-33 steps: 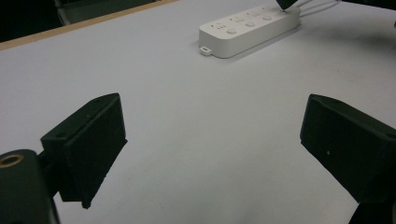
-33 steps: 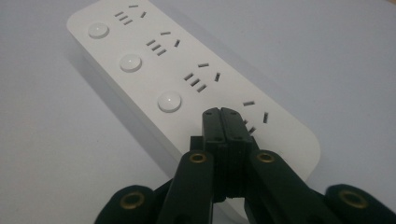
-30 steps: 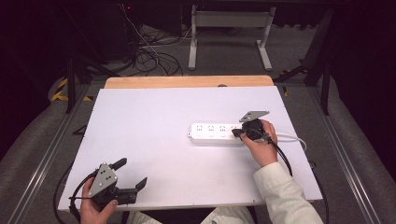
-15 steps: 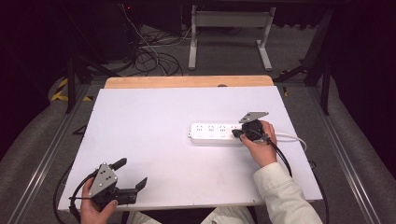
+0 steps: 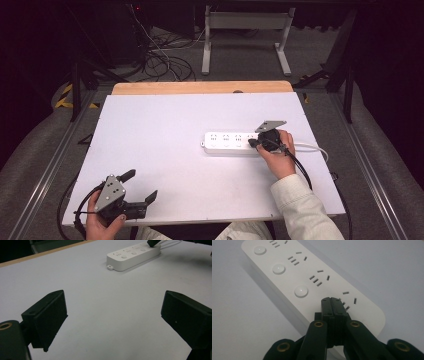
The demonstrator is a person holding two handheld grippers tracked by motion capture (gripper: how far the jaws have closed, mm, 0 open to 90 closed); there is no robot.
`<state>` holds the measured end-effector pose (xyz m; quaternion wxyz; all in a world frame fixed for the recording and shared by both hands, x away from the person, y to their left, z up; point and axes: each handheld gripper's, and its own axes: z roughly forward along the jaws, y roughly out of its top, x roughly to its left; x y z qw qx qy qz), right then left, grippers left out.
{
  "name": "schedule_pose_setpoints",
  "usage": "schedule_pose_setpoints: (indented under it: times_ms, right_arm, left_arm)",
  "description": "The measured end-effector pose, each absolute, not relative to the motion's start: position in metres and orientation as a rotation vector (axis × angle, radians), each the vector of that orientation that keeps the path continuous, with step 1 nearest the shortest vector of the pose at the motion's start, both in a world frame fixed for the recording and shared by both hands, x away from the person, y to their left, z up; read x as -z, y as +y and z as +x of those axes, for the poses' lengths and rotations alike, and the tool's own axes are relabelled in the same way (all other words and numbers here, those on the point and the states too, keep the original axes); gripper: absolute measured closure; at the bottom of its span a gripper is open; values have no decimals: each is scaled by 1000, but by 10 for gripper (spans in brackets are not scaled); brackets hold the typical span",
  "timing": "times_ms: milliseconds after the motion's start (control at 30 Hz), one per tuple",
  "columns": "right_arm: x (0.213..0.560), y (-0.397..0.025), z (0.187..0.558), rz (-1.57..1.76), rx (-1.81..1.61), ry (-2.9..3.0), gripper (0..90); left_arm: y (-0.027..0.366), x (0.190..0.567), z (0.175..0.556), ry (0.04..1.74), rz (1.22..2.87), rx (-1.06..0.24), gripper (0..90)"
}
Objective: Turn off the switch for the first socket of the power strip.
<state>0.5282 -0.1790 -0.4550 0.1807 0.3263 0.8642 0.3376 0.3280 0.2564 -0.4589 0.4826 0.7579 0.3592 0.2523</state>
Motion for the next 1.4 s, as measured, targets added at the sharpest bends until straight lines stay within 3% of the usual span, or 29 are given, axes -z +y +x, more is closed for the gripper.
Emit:
schedule_pose_setpoints:
  times_ms: [1400]
  right_arm:
    - [456, -179, 526, 952, -975, 2398, 900]
  left_arm:
    - [257, 459, 328, 867, 1853, -611, 72]
